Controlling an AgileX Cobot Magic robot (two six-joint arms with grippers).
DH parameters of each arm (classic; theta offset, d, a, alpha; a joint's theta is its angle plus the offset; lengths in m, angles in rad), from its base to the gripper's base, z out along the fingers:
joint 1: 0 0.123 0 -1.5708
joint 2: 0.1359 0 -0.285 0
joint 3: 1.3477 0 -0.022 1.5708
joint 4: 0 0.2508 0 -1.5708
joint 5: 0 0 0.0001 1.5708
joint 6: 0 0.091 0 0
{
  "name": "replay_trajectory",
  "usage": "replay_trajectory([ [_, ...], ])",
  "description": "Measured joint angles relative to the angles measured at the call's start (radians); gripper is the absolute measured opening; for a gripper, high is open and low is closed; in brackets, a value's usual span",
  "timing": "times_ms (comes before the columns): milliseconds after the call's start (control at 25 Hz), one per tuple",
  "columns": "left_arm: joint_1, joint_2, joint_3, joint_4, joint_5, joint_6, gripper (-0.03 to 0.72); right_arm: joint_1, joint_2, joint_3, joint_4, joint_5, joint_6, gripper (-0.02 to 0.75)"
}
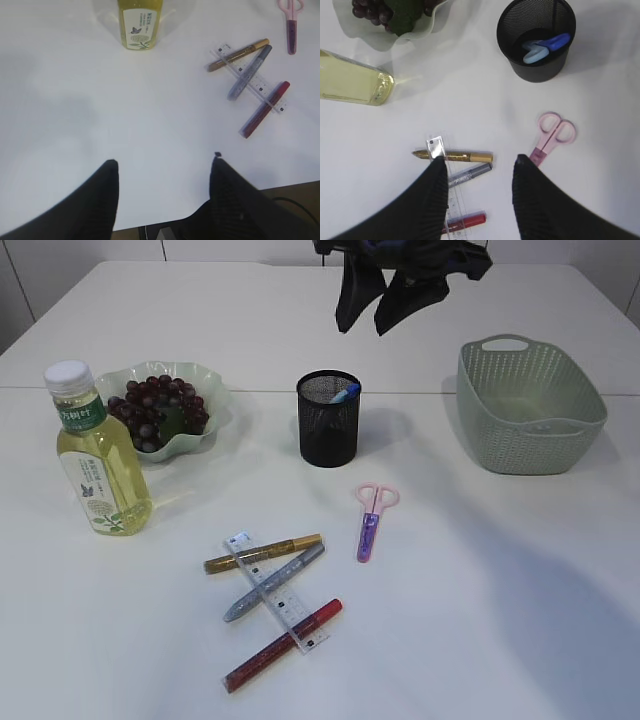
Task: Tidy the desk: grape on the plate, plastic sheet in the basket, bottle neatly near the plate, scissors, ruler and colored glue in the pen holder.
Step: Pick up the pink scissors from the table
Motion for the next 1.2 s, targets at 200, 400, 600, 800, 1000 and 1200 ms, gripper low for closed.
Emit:
replay_trajectory([
  [200, 0.0, 0.0, 0.0, 0.002, 0.0, 0.001, 0.424, 0.0, -0.078, 0.09, -0.075, 0.0, 0.017, 0.351],
  [400, 0.0, 0.0, 0.0, 0.002, 0.0, 0.001, 0.424, 0.0, -0.128, 0.146, -0.129, 0.008, 0.046, 0.351],
  [600, 0.0, 0.0, 0.0, 0.004, 0.0, 0.002, 0.424, 0.0, -0.189, 0.211, -0.129, 0.008, 0.051, 0.351],
  [800, 0.0, 0.0, 0.0, 0.004, 0.0, 0.002, 0.424, 0.002, -0.264, 0.328, -0.129, -0.031, 0.052, 0.351],
  [1000, 0.0, 0.0, 0.0, 0.004, 0.0, 0.004, 0.424, 0.016, -0.347, 0.499, -0.128, -0.181, 0.061, 0.351],
  [1200, 0.0, 0.0, 0.0, 0.004, 0.0, 0.004, 0.424, 0.017, -0.434, 0.679, -0.128, -0.365, 0.062, 0.351],
])
